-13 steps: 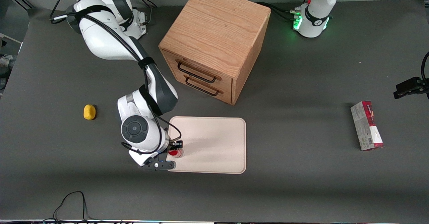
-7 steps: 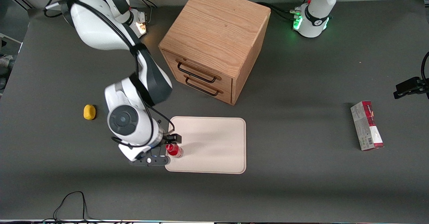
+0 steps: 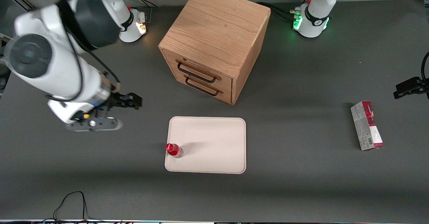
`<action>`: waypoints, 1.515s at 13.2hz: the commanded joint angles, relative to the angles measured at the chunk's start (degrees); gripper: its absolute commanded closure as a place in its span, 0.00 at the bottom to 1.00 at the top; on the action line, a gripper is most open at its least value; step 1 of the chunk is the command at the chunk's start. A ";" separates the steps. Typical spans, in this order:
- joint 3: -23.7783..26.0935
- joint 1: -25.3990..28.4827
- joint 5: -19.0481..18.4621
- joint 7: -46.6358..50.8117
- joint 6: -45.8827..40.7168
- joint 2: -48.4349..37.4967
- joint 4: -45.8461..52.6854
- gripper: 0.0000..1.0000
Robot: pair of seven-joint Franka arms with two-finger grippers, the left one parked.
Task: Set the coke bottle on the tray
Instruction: 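Open the right gripper, release the bottle, and raise away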
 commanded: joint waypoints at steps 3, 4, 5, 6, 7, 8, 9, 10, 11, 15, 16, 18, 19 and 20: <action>0.10 -10.06 2.01 -11.64 10.37 -21.69 -30.05 0.00; 0.10 -12.43 3.15 -13.23 12.21 -24.34 -33.92 0.00; -0.07 -13.93 3.95 -15.08 14.58 -27.06 -37.62 0.00; -0.08 -14.99 3.95 -17.01 16.61 -29.61 -41.31 0.00; -0.34 -15.87 3.95 -17.46 17.76 -31.46 -43.78 0.00; -1.21 -15.88 3.95 -17.64 17.94 -32.18 -44.59 0.00; -2.26 -15.80 3.95 -17.73 17.95 -32.27 -44.60 0.00; -3.14 -15.88 3.87 -17.82 17.95 -32.19 -44.34 0.00; -3.85 -15.88 3.26 -17.82 17.95 -31.66 -43.64 0.00; -4.03 -15.97 1.14 -17.82 17.24 -29.11 -39.94 0.00; -3.77 -16.41 1.14 -17.82 17.24 -29.11 -40.03 0.00; -0.71 -19.74 1.14 -17.82 16.37 -29.20 -40.12 0.00; -0.34 -19.92 1.05 -17.73 16.28 -29.28 -40.20 0.00; -0.34 -19.49 1.05 -17.64 16.28 -29.37 -40.20 0.00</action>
